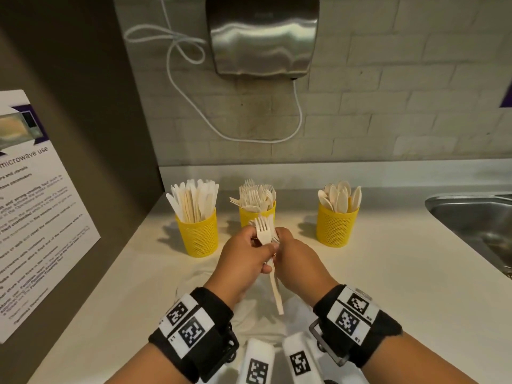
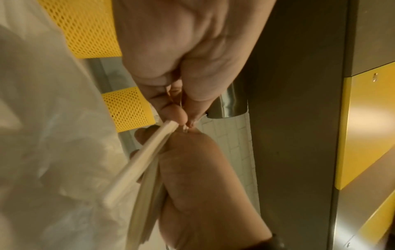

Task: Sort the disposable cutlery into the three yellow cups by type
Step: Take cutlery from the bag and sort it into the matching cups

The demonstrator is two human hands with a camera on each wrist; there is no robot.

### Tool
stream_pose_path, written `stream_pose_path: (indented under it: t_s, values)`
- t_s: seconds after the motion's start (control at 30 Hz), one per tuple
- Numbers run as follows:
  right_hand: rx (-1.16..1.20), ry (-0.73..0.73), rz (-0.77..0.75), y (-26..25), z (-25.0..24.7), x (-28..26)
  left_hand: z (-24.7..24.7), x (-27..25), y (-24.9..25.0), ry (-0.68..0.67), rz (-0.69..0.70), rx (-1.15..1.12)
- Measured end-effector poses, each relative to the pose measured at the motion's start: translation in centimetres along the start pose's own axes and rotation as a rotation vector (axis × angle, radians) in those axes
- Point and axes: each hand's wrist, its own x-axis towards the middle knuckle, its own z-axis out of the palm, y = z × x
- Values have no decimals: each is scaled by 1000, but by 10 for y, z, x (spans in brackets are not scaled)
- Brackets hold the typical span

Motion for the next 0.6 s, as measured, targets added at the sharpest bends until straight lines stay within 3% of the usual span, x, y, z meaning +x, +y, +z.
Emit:
stream_pose_path:
  t_s: [0.1,0.37,0.47,0.6]
  values:
    - [-99,-48,-80,2,-2,-4,2,0,-5,25,-13,-21]
    - [42,-233,-84,1,-8,-7,6,5,-6,121,-101,-100]
    - [369,-303,-40,1,-12,-10,5,8,-2,90,-166,-132]
    - [995,-409,187,10,-14,-13,0,11,3,-12,-206,-230]
